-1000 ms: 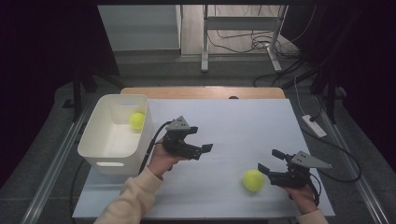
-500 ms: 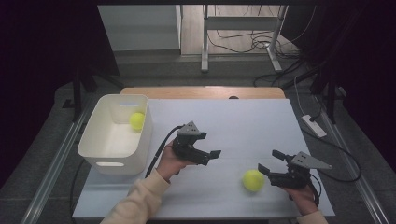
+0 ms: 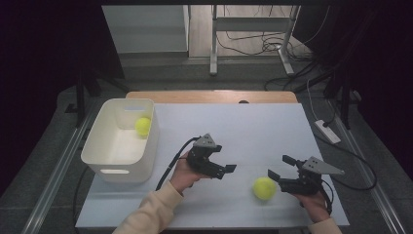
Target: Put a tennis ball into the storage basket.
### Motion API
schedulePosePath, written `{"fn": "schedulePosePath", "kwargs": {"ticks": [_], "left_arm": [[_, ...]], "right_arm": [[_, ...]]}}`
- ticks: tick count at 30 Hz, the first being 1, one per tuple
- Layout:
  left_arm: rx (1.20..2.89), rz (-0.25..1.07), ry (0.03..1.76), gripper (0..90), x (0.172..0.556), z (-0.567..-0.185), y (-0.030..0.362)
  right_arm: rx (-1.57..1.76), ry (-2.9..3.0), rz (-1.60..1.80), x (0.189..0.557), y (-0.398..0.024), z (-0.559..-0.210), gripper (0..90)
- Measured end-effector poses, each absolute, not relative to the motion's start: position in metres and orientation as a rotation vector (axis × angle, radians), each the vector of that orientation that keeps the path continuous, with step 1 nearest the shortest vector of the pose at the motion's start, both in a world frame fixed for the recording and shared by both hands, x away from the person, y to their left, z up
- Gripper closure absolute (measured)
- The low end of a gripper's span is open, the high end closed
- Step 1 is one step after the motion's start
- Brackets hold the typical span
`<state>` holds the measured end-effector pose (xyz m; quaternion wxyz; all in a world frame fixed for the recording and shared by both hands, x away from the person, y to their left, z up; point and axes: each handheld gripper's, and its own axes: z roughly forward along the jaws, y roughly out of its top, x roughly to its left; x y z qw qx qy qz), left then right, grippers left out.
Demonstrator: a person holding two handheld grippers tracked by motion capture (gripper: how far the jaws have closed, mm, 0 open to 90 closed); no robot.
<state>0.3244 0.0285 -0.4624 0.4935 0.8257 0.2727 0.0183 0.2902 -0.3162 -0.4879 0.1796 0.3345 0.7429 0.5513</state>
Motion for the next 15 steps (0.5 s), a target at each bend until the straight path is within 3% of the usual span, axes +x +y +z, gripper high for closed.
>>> {"fn": "schedulePosePath", "kwargs": {"ticks": [15], "left_arm": [[2.021,0.009,0.629,10.1,0.322,-0.472,0.010]], "right_arm": [[0.955,2.082,1.557,0.291,-0.317,-0.488,14.1]]}}
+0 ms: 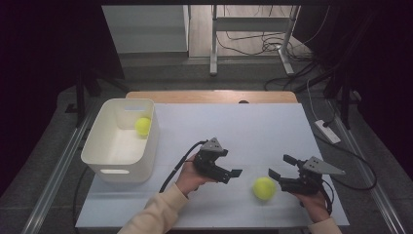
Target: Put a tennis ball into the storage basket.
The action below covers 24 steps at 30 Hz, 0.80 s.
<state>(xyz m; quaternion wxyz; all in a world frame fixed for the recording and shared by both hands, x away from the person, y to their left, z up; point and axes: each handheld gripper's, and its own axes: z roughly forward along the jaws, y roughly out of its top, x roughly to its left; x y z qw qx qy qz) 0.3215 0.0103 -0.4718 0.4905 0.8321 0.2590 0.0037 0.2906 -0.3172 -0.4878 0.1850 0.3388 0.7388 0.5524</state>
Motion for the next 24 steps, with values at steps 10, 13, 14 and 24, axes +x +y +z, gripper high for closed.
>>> {"fn": "schedulePosePath", "kwargs": {"ticks": [10,13,14,24], "left_arm": [[2.028,-0.017,0.611,10.2,0.319,-0.478,-0.002],[2.032,-0.021,0.609,10.2,0.319,-0.479,-0.004],[2.034,-0.022,0.609,10.2,0.319,-0.479,-0.004],[2.044,-0.043,0.593,10.4,0.317,-0.482,-0.013]], "right_arm": [[0.955,2.077,1.558,0.291,-0.317,-0.488,14.1],[0.954,2.077,1.556,0.290,-0.317,-0.488,14.1],[0.955,2.076,1.556,0.290,-0.317,-0.488,14.1],[0.959,2.065,1.555,0.291,-0.318,-0.487,14.1]]}}
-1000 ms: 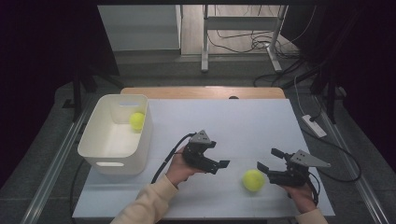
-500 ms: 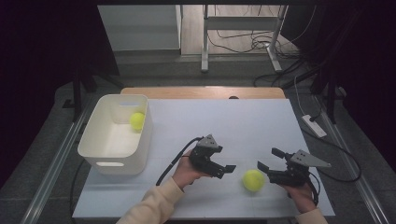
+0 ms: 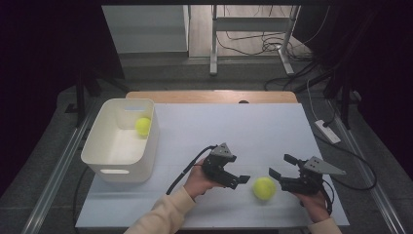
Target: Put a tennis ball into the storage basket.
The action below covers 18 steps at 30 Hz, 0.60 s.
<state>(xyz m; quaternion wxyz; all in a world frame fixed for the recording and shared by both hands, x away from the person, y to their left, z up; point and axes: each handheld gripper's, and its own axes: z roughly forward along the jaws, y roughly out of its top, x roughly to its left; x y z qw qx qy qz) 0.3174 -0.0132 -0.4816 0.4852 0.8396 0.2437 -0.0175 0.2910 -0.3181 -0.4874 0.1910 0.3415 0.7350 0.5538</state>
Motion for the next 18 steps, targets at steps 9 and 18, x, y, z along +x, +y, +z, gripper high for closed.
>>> {"fn": "schedulePosePath", "kwargs": {"ticks": [9,18], "left_arm": [[2.047,-0.067,0.571,10.5,0.315,-0.483,-0.024],[2.048,-0.085,0.550,10.7,0.313,-0.483,-0.031]], "right_arm": [[0.983,2.049,1.555,0.291,-0.320,-0.487,14.1],[0.983,2.055,1.550,0.292,-0.320,-0.488,14.1]]}}
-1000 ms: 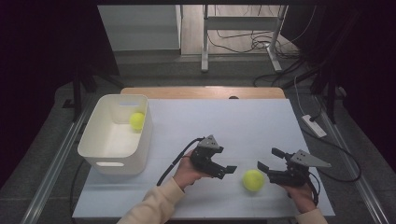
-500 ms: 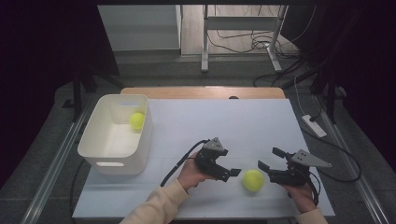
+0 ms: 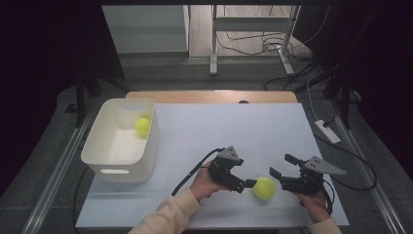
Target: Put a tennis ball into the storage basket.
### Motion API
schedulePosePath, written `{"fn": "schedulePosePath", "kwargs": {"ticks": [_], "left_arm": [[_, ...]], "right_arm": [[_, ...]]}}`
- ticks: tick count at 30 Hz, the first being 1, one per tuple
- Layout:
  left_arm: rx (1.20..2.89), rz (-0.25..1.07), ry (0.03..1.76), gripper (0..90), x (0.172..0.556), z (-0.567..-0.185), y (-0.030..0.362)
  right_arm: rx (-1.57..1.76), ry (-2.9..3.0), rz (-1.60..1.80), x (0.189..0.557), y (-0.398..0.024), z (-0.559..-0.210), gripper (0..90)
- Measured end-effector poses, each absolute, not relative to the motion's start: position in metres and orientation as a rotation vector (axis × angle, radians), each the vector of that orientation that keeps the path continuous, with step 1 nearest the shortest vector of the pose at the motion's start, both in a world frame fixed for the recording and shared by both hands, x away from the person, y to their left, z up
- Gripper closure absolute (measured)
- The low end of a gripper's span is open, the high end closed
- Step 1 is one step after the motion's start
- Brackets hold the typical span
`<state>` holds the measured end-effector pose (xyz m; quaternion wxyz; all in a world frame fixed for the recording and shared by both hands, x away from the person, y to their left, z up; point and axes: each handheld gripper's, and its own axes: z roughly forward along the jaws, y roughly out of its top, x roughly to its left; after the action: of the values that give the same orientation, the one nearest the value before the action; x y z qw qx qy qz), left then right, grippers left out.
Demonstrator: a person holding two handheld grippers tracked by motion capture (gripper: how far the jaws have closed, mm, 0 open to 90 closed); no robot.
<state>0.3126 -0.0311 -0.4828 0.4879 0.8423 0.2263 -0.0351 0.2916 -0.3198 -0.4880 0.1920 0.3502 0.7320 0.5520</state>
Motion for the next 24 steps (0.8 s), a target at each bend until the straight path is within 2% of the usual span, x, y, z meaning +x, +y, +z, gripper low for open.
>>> {"fn": "schedulePosePath", "kwargs": {"ticks": [24], "left_arm": [[2.065,-0.137,0.523,10.7,0.308,-0.491,-0.056]], "right_arm": [[0.992,2.040,1.548,0.291,-0.321,-0.487,14.1]]}}
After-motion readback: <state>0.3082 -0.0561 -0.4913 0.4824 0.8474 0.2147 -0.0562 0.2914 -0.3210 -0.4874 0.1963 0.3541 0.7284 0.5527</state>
